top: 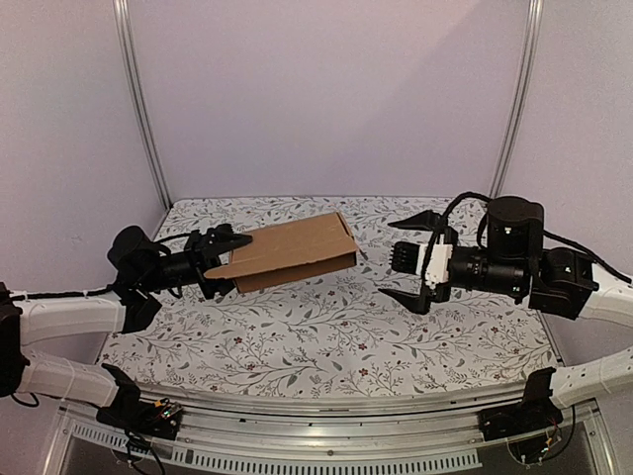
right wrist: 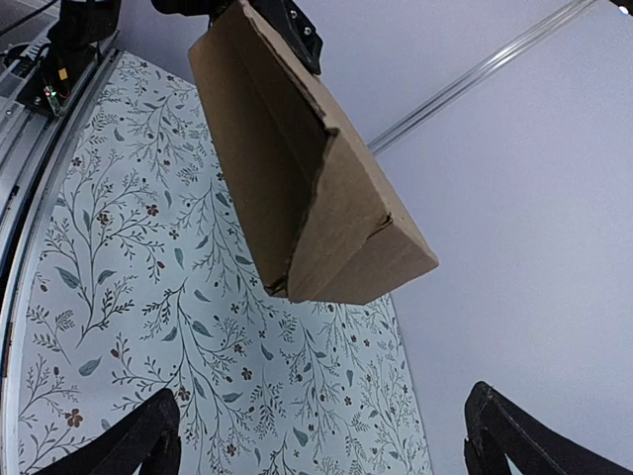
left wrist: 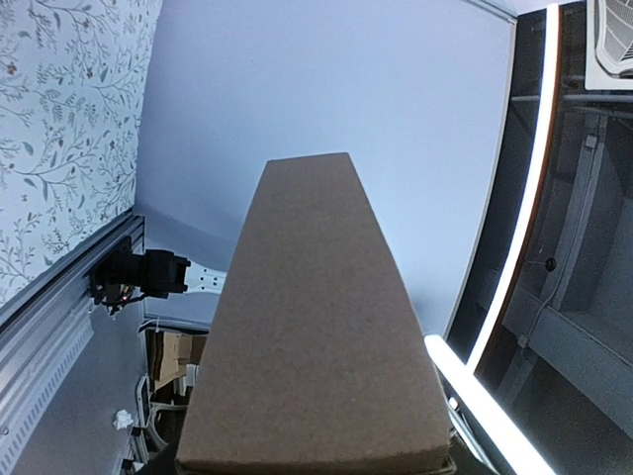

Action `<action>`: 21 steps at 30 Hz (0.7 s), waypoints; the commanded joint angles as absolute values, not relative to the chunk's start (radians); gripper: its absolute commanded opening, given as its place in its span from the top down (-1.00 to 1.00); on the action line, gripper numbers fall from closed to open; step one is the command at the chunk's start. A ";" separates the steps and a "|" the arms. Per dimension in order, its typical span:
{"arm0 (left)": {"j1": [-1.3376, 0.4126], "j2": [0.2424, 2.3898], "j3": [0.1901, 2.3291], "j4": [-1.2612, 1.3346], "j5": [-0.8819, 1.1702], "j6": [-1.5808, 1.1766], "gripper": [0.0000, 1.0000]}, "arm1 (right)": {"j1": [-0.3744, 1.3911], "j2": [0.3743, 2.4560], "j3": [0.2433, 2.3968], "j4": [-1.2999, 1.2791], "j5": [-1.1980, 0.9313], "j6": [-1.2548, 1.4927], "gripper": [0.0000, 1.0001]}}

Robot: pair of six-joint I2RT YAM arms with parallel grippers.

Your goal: Fold the paper box

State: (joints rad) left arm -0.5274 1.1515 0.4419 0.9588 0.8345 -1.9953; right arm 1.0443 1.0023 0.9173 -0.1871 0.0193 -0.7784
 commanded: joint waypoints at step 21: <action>-0.528 1.131 0.420 0.906 0.972 -2.031 1.00 | 1.144 1.115 0.997 -0.171 -0.213 -1.156 -0.97</action>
